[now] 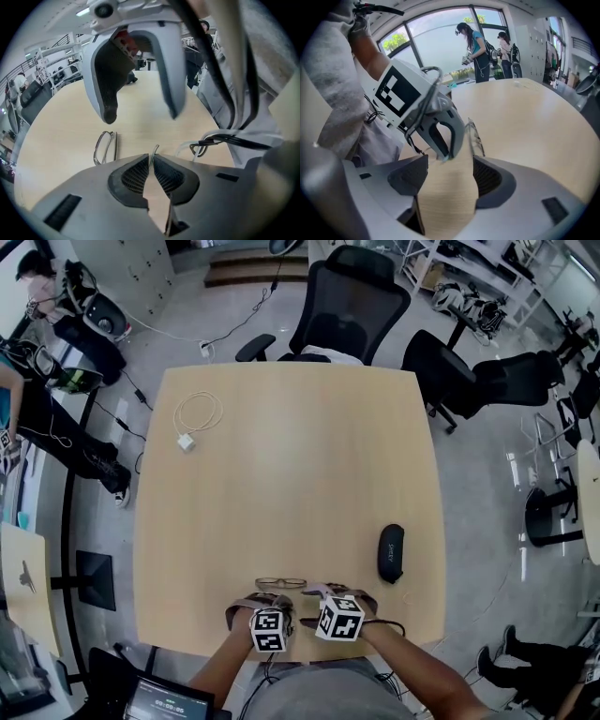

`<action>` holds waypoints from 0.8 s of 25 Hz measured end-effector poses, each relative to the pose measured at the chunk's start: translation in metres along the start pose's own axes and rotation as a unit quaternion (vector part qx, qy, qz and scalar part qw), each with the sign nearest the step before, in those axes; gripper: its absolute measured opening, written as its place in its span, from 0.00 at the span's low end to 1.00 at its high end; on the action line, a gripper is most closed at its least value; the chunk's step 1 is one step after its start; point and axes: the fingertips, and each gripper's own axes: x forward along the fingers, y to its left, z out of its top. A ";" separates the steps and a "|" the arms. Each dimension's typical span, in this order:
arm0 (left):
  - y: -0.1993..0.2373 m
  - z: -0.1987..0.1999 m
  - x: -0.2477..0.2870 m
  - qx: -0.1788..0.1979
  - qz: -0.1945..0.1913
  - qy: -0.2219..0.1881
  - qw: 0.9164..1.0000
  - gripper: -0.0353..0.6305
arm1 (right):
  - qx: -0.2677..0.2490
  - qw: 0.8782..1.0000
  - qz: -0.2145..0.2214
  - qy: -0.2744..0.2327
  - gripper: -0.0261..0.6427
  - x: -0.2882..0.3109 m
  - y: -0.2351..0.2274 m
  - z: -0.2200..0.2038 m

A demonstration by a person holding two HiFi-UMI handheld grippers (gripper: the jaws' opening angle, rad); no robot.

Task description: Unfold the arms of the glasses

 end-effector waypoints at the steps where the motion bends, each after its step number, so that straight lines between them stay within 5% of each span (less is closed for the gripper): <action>1: -0.001 -0.002 0.000 -0.001 0.000 -0.001 1.000 0.07 | -0.009 1.000 0.000 -0.001 0.48 0.008 0.010 0.007; 12: -0.011 -0.003 -0.001 0.067 0.001 -0.033 0.997 0.07 | -0.119 0.989 -0.016 0.083 0.67 0.058 0.006 0.000; 20: -0.021 -0.010 -0.007 0.086 -0.030 -0.031 0.995 0.07 | -0.140 0.984 -0.006 0.113 0.67 0.058 -0.002 -0.006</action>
